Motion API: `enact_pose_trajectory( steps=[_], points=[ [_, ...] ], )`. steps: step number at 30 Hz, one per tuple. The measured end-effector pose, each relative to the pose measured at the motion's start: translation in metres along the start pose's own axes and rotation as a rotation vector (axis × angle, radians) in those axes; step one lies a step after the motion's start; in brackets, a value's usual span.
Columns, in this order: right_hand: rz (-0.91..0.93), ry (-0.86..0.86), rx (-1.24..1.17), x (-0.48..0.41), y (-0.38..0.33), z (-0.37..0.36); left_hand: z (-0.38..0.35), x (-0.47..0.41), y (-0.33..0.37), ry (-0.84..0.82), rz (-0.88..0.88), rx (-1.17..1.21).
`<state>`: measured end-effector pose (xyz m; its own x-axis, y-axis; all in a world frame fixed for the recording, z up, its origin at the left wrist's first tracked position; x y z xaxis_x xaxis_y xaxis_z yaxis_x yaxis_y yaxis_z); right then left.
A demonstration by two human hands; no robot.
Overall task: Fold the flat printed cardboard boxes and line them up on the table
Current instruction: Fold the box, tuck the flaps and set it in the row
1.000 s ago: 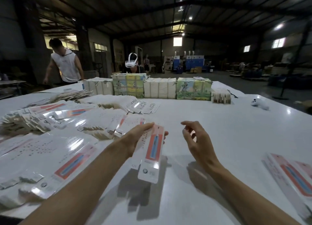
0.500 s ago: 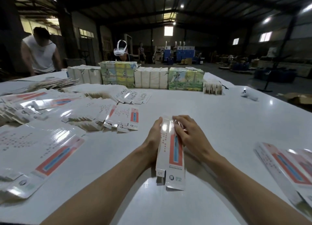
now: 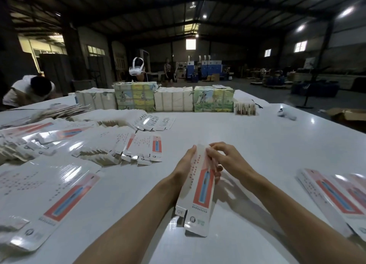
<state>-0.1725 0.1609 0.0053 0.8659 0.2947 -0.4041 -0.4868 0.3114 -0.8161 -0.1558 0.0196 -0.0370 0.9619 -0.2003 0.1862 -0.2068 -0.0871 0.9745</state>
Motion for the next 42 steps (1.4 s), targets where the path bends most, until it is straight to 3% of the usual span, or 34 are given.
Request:
enact_pose_trajectory(
  steps=[3, 9, 15, 18, 24, 29, 35, 42],
  points=[
    [0.017, -0.023, 0.010, 0.000, -0.002, 0.003, 0.000, 0.000, 0.002, -0.021, -0.016, -0.018],
    [-0.012, -0.079, -0.322, 0.002, 0.002, 0.007, -0.013, -0.001, 0.002, -0.126, -0.048, -0.062],
    [-0.112, -0.049, -0.664, 0.002, 0.008, -0.001, -0.051, 0.005, -0.007, -0.386, 0.230, 0.257],
    [-0.108, -0.049, -0.646, 0.003, 0.006, -0.008, -0.054, 0.004, -0.012, -0.436, 0.284, 0.372],
    [-0.148, -0.048, -0.586, 0.008, 0.010, -0.021, -0.021, -0.002, -0.011, -0.236, 0.183, 0.493],
    [-0.167, -0.047, -0.509, 0.010, 0.015, -0.019, -0.003, -0.001, -0.012, -0.054, 0.074, 0.229],
    [-0.117, 0.086, -0.585, 0.003, 0.018, -0.003, -0.024, 0.007, -0.009, -0.144, 0.125, 0.290],
    [-0.036, 0.089, -0.561, 0.002, 0.010, -0.014, -0.032, 0.005, -0.007, -0.228, 0.217, 0.369]
  ],
)
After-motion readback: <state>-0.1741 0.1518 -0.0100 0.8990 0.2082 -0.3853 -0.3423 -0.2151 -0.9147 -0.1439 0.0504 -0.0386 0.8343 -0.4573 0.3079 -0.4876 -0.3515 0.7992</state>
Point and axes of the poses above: each hand's wrist, its own x-axis away from the middle knuckle, its own z-axis out of the back of the hand, y = z × x, the point moved 7 cm from there along -x, towards the middle knuckle, and after that the axes turned 7 degrees about z, right-handed, at the moved point
